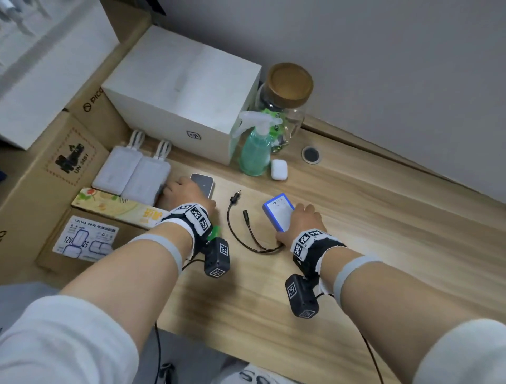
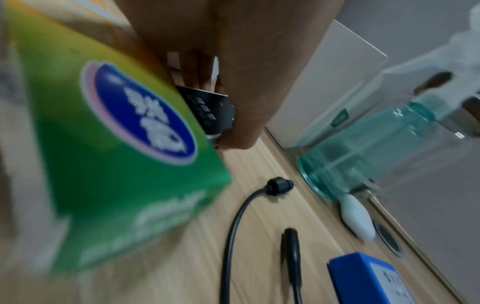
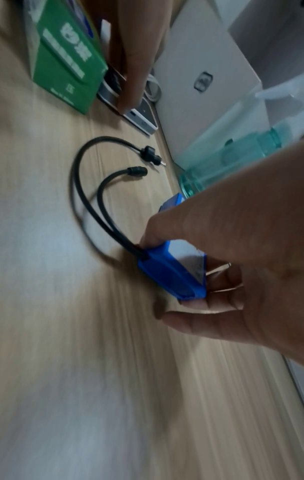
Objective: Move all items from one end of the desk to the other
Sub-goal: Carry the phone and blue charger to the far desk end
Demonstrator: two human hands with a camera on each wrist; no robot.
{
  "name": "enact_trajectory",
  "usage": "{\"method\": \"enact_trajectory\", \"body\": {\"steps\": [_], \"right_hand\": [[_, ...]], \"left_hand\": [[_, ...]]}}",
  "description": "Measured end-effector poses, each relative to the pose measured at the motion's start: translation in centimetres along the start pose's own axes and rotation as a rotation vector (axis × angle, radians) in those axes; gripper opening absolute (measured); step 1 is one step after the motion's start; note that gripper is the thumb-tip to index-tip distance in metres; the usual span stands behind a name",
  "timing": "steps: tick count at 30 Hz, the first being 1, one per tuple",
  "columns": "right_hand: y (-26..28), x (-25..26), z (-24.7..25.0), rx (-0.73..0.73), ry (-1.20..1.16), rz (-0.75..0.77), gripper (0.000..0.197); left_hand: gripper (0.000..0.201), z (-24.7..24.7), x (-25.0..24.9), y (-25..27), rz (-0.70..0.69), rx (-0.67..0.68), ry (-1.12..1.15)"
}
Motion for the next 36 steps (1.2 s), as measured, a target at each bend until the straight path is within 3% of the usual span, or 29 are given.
{"method": "enact_trajectory", "body": {"steps": [4,8,12,15,19,22,26,32,36], "right_hand": [[1.5,-3.5,0.0,0.011,-0.165,-0.066,0.068],[3.8,-9.3,0.7,0.084,-0.499,-0.162,0.042],[7.3,-18.0,1.4,0.141,-0.763,-0.198,0.048],[10.8,-27.4,1.4,0.143,-0.916,-0.231,0.045],[15.6,-42.5,0.6,0.137,-1.057,-0.353,0.052],[19.1,-54.2,0.4,0.08,-1.19,-0.453,0.053],[24.8,-68.5,0.4,-0.042,-1.412,-0.564,0.043],[31.4,-83.8,-0.7,-0.168,-1.547,-0.768,0.054],[35.8,-92.2,-1.8,-0.272,-1.58,-0.878,0.043]], "left_hand": [[0.083,-1.4,-2.4,3.2,-0.013,0.062,0.109],[0.083,-2.8,-6.1,8.5,0.015,0.123,0.224],[0.093,-4.7,-10.5,16.4,0.017,0.148,0.216],[0.087,-7.4,-15.0,23.7,0.01,0.184,0.264],[0.099,-12.7,-22.6,34.8,-0.022,0.329,0.405],[0.105,-17.6,-29.0,42.6,-0.094,0.398,0.339],[0.086,-23.2,-38.0,54.5,-0.28,0.498,0.172],[0.068,-30.9,-49.1,70.2,-0.486,0.766,0.114],[0.066,-37.3,-55.6,79.1,-0.593,0.959,0.062]]}}
Point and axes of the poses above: each hand's wrist, its own y-axis away from the middle knuckle, its own z-axis out of the back of the hand, x = y × z, the point moved 7 cm from there along -y, towards the middle knuckle, and after that the axes turned 1 degree about -x, right-handed, at the moved point
